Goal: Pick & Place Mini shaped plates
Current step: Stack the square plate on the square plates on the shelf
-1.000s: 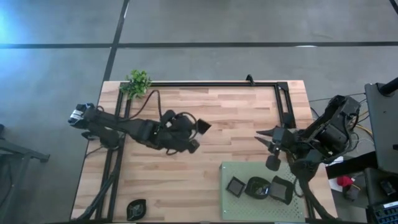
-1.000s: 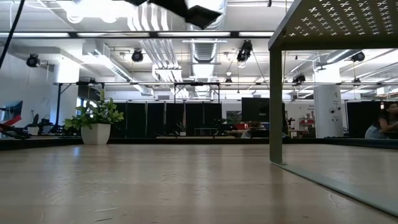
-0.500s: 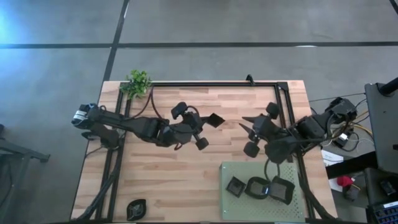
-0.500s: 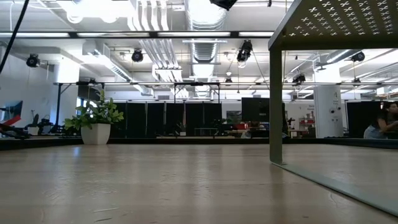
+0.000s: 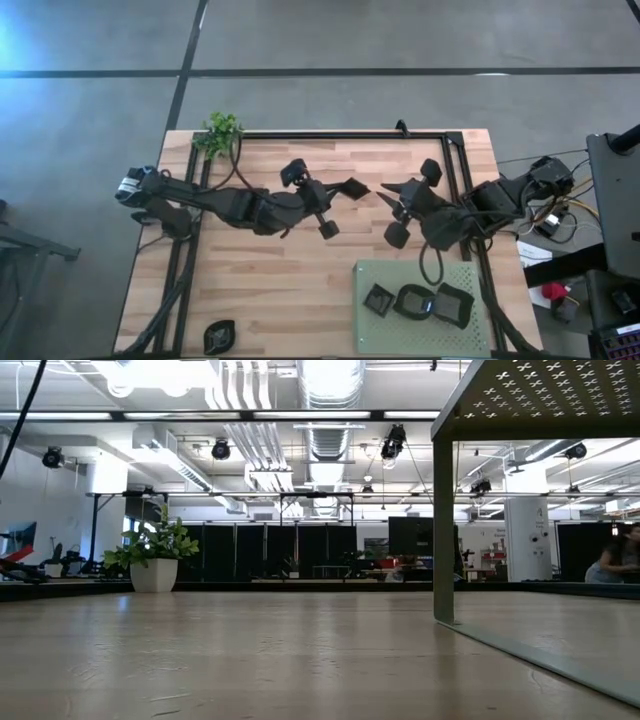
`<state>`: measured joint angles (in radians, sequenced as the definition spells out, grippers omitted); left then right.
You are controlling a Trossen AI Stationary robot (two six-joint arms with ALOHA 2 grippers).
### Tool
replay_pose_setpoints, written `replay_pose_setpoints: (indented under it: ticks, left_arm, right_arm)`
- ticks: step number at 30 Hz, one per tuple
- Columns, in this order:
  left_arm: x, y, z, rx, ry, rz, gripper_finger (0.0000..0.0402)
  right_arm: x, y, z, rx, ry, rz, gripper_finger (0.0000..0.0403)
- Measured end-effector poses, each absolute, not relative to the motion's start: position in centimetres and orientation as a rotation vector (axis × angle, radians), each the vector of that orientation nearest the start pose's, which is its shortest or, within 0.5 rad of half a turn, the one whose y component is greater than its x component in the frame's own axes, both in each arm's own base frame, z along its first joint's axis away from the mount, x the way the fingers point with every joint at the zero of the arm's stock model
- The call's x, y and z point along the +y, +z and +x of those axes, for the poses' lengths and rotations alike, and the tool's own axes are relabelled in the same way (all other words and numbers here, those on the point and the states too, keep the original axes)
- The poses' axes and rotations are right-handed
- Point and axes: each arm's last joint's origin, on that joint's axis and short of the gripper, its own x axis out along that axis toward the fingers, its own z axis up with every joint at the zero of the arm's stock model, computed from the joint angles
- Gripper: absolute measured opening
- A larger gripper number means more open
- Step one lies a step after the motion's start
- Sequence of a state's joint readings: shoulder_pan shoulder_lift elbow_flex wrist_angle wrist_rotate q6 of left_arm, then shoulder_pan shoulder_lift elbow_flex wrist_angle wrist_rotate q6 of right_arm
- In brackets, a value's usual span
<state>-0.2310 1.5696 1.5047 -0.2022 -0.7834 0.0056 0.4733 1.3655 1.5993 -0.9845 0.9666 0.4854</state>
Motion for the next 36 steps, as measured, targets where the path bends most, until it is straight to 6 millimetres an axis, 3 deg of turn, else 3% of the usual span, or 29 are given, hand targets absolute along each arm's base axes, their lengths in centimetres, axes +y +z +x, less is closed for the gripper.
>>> replay_pose_setpoints:
  ticks: [14, 36]
  left_arm:
    - [-6.1, 39.8, 35.1, 0.178, 0.537, 0.231, 0.0]
    - [-6.2, 40.1, 35.2, 0.151, 0.515, 0.235, 0.0]
  right_arm:
    - [9.3, 42.7, 24.3, 0.414, -0.537, -0.162, 0.0079]
    - [8.0, 42.7, 25.0, 0.443, -0.512, -0.151, 0.006]
